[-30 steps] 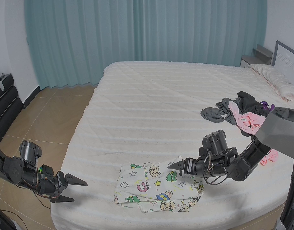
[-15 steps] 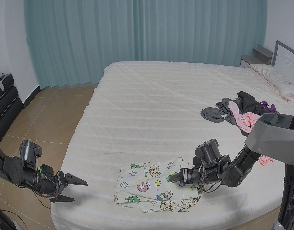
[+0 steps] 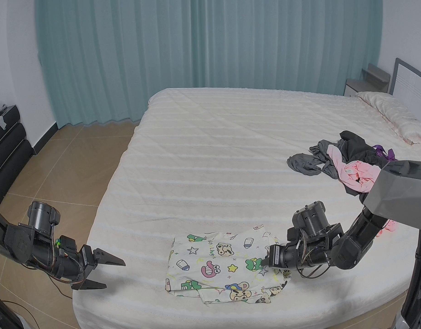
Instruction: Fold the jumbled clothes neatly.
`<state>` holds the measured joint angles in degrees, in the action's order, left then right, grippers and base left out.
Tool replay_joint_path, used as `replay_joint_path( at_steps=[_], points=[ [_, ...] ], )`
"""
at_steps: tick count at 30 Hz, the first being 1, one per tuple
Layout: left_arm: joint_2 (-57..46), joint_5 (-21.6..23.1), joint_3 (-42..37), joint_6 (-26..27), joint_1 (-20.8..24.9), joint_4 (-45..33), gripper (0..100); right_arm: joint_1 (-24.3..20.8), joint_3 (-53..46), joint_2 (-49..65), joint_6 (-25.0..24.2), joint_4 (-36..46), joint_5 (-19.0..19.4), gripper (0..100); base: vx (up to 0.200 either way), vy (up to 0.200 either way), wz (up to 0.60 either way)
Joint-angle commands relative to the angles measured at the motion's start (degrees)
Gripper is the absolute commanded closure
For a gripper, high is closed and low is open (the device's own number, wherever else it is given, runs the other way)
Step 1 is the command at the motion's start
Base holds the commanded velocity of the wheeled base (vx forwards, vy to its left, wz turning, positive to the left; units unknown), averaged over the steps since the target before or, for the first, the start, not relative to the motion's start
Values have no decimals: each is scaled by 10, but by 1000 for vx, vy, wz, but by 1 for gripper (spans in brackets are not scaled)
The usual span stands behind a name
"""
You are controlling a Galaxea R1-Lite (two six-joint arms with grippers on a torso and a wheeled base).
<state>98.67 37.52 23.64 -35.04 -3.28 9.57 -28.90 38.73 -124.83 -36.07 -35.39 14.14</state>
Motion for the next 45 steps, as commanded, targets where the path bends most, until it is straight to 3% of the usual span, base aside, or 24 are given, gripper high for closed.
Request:
replay_joint_path(
  at_steps=[1,5,6,18,29,36,39,45],
  points=[
    [-1,0,-1,0,-1,0,0,3,-18,15,-1,1,0,100,0,0,0],
    [-1,0,-1,0,-1,0,0,3,-31,21,4,2,2,100,0,0,0],
    [-1,0,0,0,-1,0,0,3,-32,21,4,2,2,0,0,0,0],
    [-1,0,0,0,0,0,0,20,-15,17,13,2,-4,0,0,0,0],
    [-2,-2,7,0,11,1,0,34,-11,-19,47,8,-60,0,0,0,0],
    [14,-14,11,-3,71,46,0,27,-8,-27,57,3,-75,0,0,0,0],
    [42,-37,17,-6,96,80,0,20,-9,-19,57,8,-83,0,0,0,0],
    [125,-87,33,-5,136,154,0,47,-26,-8,62,11,-83,0,0,0,0]
  ],
)
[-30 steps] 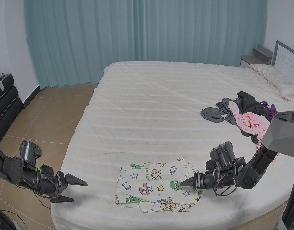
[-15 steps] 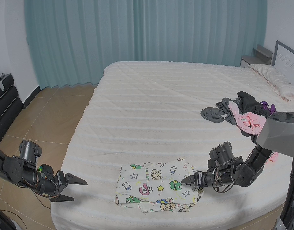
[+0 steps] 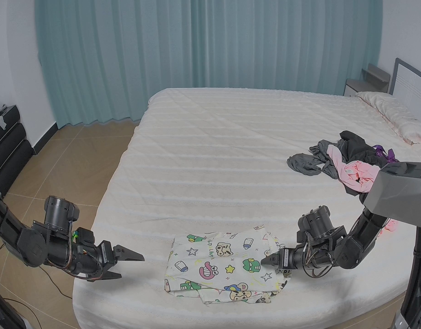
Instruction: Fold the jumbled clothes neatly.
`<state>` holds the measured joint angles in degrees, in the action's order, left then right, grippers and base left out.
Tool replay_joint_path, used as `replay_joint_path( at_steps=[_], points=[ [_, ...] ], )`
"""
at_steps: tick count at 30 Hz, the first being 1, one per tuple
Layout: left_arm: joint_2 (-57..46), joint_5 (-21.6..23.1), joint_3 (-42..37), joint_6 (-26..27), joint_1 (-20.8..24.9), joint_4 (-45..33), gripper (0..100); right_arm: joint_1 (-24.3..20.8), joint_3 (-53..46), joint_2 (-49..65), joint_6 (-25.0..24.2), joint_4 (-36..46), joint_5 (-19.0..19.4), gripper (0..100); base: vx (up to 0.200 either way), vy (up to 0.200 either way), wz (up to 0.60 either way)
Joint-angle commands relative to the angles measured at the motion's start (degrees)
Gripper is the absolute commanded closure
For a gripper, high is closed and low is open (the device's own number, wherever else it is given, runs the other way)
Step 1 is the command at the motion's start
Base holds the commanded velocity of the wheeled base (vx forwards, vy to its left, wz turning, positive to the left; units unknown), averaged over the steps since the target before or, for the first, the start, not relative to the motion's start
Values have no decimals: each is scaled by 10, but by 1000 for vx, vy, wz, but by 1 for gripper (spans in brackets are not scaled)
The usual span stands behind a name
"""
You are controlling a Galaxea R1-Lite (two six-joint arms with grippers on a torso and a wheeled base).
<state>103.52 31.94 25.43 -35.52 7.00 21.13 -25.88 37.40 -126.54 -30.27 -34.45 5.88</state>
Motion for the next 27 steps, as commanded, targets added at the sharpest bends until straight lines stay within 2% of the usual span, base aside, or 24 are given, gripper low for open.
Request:
replay_joint_path(
  at_steps=[1,5,14,18,19,20,22,27],
  points=[
    [92,-43,22,0,40,47,0,18,-15,8,4,3,-1,0,0,0,0],
    [129,-94,39,-1,72,80,0,19,-21,4,4,3,-1,0,0,0,0],
    [172,-110,96,-1,115,88,0,3,12,-16,-1,-3,1,0,0,0,0],
    [197,-155,119,0,140,89,0,-19,33,-29,-8,0,2,0,0,0,0],
    [197,-155,119,0,140,89,0,-19,33,-29,-8,0,2,0,0,0,0],
    [210,-181,132,0,154,90,0,-25,39,-30,-14,2,5,0,0,0,0],
    [219,-196,145,0,165,90,0,-31,43,-31,-21,1,5,0,0,0,0],
    [238,-206,181,-1,195,84,0,-49,58,-48,-37,3,8,0,0,0,0]
  ],
)
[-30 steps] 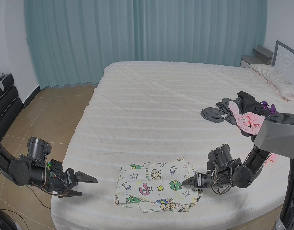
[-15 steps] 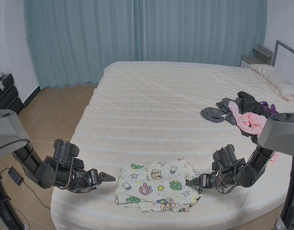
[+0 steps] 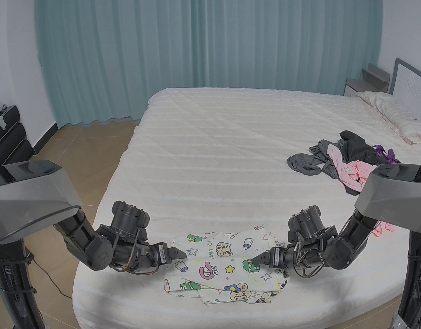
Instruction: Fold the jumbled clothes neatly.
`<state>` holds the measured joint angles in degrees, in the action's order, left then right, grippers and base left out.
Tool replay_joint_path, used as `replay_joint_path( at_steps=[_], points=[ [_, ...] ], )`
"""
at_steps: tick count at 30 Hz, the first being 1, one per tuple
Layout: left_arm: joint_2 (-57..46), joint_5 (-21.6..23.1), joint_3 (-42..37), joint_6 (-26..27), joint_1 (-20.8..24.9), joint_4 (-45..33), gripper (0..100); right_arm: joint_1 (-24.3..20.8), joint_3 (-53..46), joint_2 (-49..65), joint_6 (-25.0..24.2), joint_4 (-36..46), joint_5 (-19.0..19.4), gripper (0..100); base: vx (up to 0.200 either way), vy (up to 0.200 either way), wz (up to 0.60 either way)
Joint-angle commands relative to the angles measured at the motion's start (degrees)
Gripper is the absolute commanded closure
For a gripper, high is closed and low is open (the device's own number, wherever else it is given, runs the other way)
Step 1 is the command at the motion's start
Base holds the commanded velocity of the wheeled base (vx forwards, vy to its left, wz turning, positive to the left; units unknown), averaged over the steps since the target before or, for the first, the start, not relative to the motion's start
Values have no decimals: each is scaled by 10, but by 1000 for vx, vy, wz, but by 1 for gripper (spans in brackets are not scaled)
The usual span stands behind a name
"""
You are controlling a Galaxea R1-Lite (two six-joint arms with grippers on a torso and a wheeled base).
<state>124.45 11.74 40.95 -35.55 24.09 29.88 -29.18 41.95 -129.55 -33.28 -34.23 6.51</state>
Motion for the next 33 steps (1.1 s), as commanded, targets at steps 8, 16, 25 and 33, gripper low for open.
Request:
replay_joint_path(
  at_steps=[8,16,25,33],
  points=[
    [35,-12,37,0,36,-7,100,-18,27,-18,-11,19,3,100,0,0,0],
    [31,-11,49,-1,37,-37,100,-22,31,-11,-49,25,15,100,0,0,0],
    [17,-9,38,-17,50,-36,100,-23,19,10,-77,27,25,100,0,0,0],
    [1,-9,26,-17,56,-37,100,-21,9,32,-78,30,25,100,0,0,0]
  ],
)
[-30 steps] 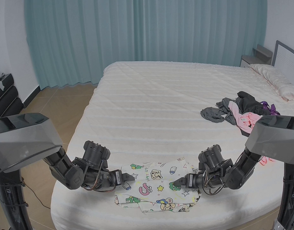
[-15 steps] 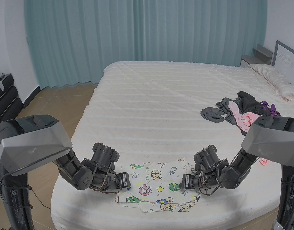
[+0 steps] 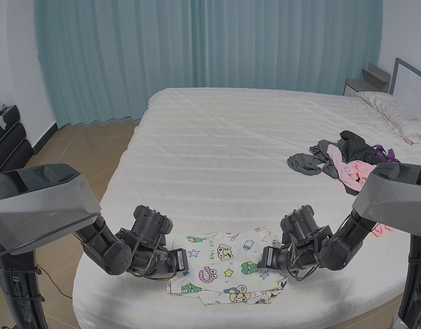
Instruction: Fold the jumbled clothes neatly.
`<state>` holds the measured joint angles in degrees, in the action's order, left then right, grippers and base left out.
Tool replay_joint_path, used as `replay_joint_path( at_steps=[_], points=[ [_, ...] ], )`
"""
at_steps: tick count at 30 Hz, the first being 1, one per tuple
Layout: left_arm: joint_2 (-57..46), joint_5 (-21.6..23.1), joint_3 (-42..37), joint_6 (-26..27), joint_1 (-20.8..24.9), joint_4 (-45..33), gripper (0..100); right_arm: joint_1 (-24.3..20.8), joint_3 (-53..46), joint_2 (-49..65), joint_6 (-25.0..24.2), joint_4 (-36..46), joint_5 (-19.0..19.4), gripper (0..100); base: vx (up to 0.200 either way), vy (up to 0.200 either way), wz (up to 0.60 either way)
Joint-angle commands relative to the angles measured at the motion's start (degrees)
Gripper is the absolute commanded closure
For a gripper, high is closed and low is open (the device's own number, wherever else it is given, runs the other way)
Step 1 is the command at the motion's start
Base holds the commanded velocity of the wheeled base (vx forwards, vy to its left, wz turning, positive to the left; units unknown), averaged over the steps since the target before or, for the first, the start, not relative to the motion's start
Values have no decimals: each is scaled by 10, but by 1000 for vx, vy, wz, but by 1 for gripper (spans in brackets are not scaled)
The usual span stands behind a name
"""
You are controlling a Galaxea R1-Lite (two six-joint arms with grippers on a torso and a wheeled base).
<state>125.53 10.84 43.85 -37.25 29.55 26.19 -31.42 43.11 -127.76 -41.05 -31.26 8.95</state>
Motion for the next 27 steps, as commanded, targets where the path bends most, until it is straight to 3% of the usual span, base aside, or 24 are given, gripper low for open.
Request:
replay_joint_path(
  at_steps=[1,7,8,12,19,27],
  points=[
    [-10,0,-3,0,2,0,100,2,-5,15,1,1,-1,100,0,0,0],
    [-11,0,-4,0,2,1,100,3,-11,12,4,1,-2,100,0,0,0],
    [-11,0,-4,0,2,1,100,3,-11,12,4,1,-2,0,0,0,0],
    [-9,-2,-4,1,2,1,100,2,-14,3,21,-3,-10,0,0,0,0],
    [-5,-3,-3,2,2,4,100,30,-37,2,120,-6,-67,0,0,0,0],
    [-4,-3,-2,3,2,4,100,39,-43,2,126,-6,-72,0,0,0,0]
  ],
)
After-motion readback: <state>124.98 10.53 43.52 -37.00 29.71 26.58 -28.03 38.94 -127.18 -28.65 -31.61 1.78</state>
